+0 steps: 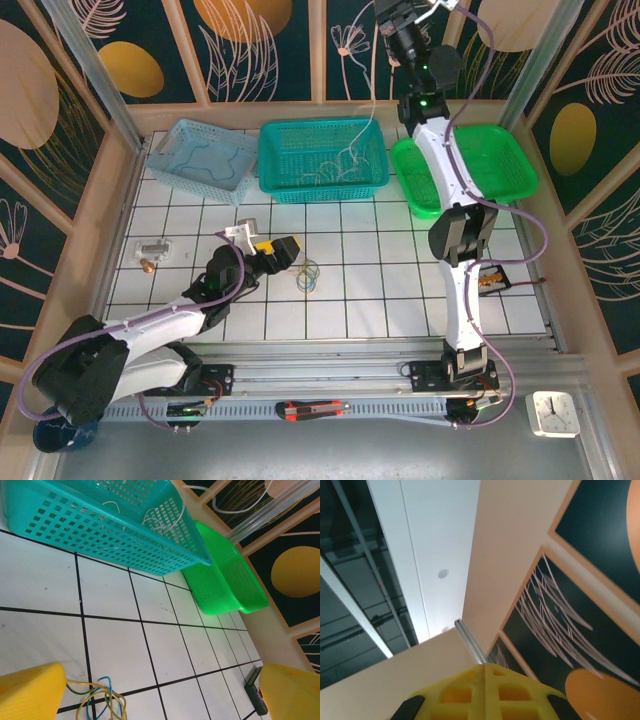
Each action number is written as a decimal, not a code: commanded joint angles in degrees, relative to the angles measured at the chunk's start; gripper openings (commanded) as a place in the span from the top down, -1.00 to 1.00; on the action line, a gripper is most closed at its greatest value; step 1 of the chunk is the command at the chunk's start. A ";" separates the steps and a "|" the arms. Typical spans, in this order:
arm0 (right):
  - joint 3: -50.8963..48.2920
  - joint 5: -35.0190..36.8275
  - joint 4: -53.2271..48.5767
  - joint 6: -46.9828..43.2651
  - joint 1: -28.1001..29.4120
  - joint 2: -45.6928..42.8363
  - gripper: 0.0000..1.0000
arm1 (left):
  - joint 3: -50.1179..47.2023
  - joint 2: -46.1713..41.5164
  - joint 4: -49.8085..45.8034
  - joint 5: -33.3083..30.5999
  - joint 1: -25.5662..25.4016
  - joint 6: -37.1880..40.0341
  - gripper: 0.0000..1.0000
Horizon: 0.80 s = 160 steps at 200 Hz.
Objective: Untangle the cables
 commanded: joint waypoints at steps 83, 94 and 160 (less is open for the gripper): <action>-22.63 -7.93 -3.29 -10.22 1.39 -1.12 1.00 | -3.96 -4.99 1.51 -0.62 -0.13 -1.35 -0.97; -25.13 -6.67 -7.34 -14.70 1.73 -2.21 1.00 | -4.09 -5.37 1.34 -0.92 -0.12 -1.39 -0.98; -31.81 0.91 -30.63 -38.01 5.26 -2.36 1.00 | -4.42 -5.81 -0.69 -0.75 -0.15 -1.76 -0.98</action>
